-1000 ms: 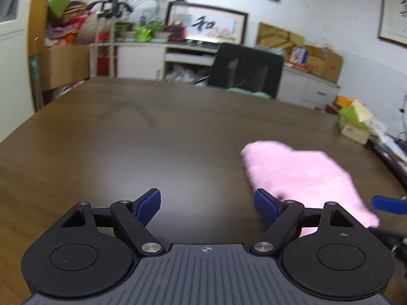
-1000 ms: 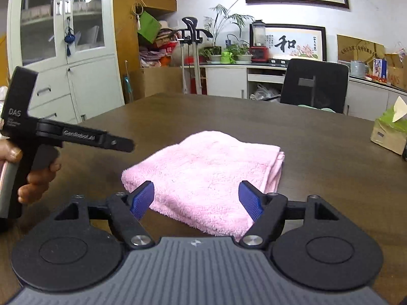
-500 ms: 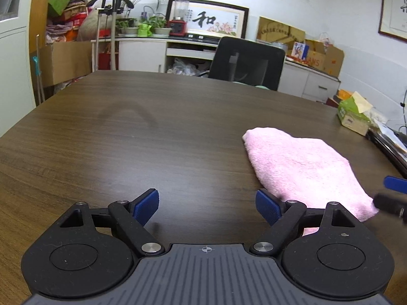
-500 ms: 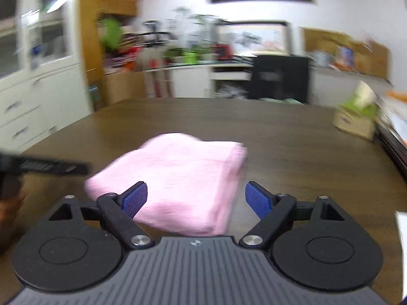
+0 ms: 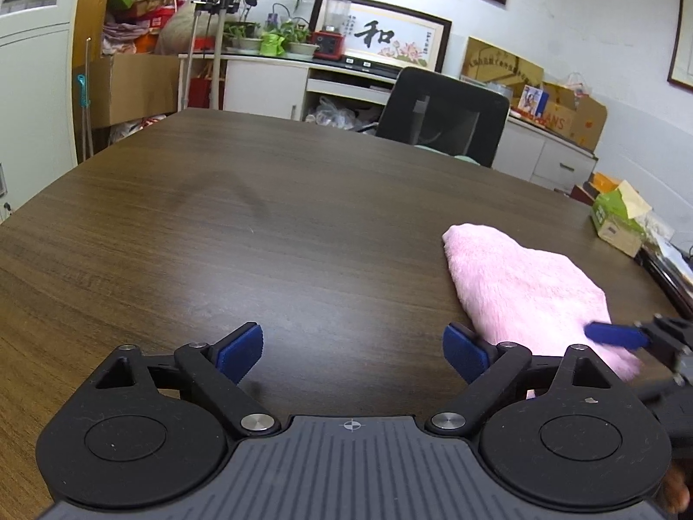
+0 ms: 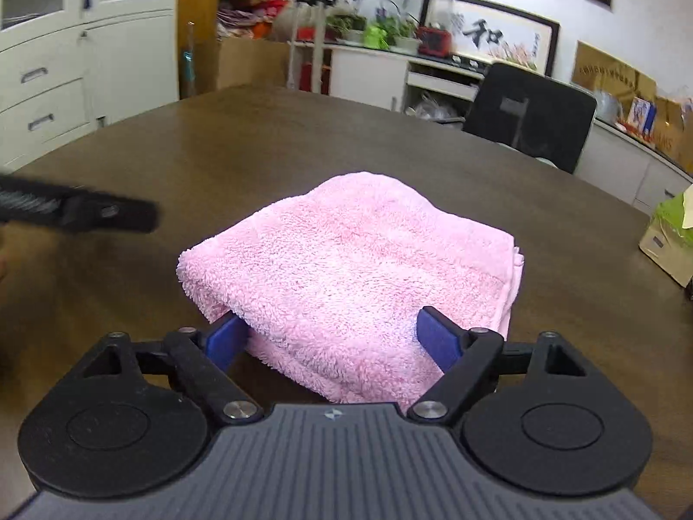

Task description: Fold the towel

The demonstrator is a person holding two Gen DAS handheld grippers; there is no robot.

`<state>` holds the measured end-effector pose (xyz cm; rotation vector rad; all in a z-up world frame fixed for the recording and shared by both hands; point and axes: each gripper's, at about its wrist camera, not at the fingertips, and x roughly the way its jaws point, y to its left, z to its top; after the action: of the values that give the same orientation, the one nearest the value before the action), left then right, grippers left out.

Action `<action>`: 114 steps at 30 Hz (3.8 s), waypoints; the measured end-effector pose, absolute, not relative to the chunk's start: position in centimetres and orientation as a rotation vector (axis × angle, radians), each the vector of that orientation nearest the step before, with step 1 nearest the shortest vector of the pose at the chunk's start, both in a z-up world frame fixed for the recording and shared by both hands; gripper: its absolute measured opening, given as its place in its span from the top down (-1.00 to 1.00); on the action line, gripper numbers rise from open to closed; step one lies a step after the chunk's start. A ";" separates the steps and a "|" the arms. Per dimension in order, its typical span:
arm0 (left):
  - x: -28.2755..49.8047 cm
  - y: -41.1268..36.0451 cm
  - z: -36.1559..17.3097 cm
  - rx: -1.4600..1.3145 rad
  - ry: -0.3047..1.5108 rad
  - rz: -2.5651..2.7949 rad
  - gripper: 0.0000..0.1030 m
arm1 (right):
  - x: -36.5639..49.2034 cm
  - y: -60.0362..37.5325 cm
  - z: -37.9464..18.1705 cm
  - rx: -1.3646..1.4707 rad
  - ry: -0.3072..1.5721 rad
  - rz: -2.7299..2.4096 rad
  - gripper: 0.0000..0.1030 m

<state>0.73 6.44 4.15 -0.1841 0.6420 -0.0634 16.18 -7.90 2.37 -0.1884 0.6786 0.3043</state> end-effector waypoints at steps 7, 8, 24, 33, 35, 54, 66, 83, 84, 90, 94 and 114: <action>0.8 6.1 3.9 -0.161 0.646 -0.081 -0.82 | 21.0 -9.5 1.6 -0.184 0.668 0.352 -0.78; 0.8 6.0 3.9 -0.160 0.648 -0.086 -0.83 | 20.8 -9.9 1.7 -0.176 0.665 0.368 -0.76; 1.3 2.9 3.2 -0.048 0.611 -0.118 -0.88 | 11.1 -16.4 2.2 -0.024 0.574 0.130 -0.81; 2.8 2.8 2.6 -0.055 0.675 -0.084 -0.93 | 11.0 -18.3 0.7 0.078 0.663 0.037 -0.84; 2.9 2.7 2.6 -0.050 0.676 -0.081 -0.95 | 11.2 -18.7 0.5 0.088 0.683 0.023 -0.84; 2.8 0.4 2.3 0.029 0.711 -0.025 -1.00 | 11.1 -18.7 0.4 0.026 0.718 -0.017 -0.99; 2.4 -0.6 2.4 0.034 0.712 -0.038 -1.00 | 11.2 -18.8 0.4 0.027 0.719 -0.011 -1.00; 2.1 -1.2 2.4 0.034 0.712 -0.042 -1.00 | 11.1 -18.7 0.4 0.027 0.719 -0.011 -1.00; 2.1 -1.1 2.4 0.033 0.712 -0.042 -1.00 | 11.1 -18.7 0.4 0.027 0.719 -0.011 -1.00; 2.1 -1.1 2.3 0.031 0.712 -0.045 -1.00 | 11.1 -18.7 0.4 0.027 0.719 -0.011 -1.00; 2.1 -1.0 2.4 0.030 0.712 -0.046 -1.00 | 11.1 -18.7 0.4 0.027 0.719 -0.011 -1.00; 2.1 -1.2 2.3 0.029 0.712 -0.044 -1.00 | 11.1 -18.7 0.4 0.027 0.719 -0.011 -1.00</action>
<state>2.05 -1.16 2.29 0.0291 0.7118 -0.0444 11.10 -18.67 0.38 0.0270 0.7190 -0.0112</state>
